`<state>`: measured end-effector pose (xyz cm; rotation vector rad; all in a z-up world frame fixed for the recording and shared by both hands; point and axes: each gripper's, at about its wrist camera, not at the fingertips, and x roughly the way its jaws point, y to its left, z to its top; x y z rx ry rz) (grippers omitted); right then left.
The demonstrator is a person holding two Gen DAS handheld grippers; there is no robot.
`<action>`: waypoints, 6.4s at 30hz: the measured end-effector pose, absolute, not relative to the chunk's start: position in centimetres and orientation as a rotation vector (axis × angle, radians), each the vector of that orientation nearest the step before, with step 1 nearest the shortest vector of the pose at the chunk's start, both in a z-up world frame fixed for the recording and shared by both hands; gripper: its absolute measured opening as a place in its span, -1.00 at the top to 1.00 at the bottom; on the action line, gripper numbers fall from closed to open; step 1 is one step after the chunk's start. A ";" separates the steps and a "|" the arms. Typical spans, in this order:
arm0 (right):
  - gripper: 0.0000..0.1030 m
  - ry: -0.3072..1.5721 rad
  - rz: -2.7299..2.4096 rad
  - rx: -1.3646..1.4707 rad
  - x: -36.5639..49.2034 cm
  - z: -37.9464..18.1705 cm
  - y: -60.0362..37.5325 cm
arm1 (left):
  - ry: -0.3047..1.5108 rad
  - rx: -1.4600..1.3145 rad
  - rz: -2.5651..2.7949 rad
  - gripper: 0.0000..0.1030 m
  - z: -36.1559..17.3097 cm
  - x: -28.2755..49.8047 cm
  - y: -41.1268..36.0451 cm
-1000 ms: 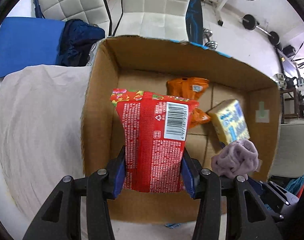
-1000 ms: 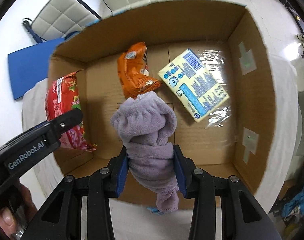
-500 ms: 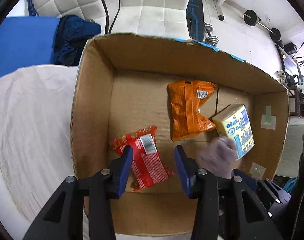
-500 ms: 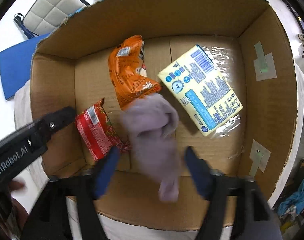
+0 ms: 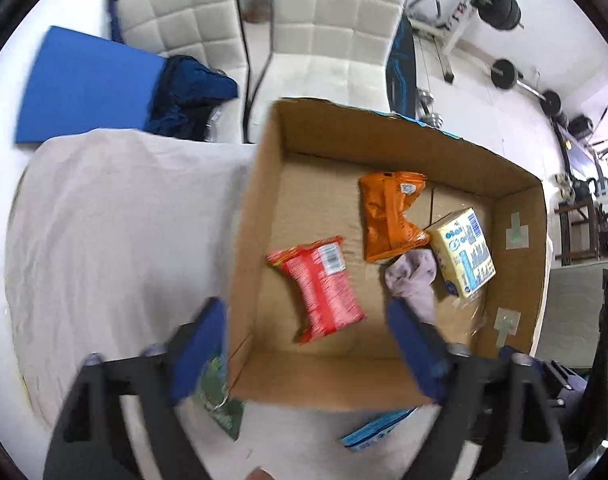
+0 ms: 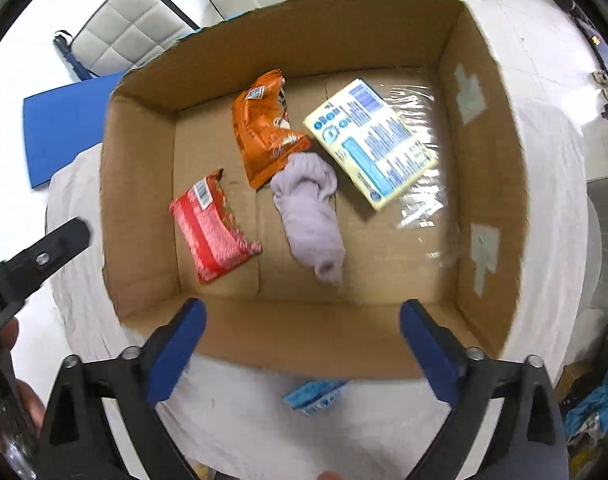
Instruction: Organize soft objects
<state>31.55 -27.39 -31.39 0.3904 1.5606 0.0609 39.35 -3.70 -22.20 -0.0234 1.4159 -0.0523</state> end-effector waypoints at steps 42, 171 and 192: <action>0.48 1.794 -0.240 0.338 13.5 -45.4 -21.9 | 1.652 0.061 -0.121 0.12 -40.5 25.9 4.2; -1.00 1.471 -0.103 0.221 28.8 -26.9 -28.8 | 1.348 0.054 -0.170 -0.98 -19.8 35.0 -6.7; -1.00 1.202 -0.051 0.241 14.3 -11.0 -28.5 | 1.080 0.058 -0.172 -0.98 -5.1 21.6 -5.4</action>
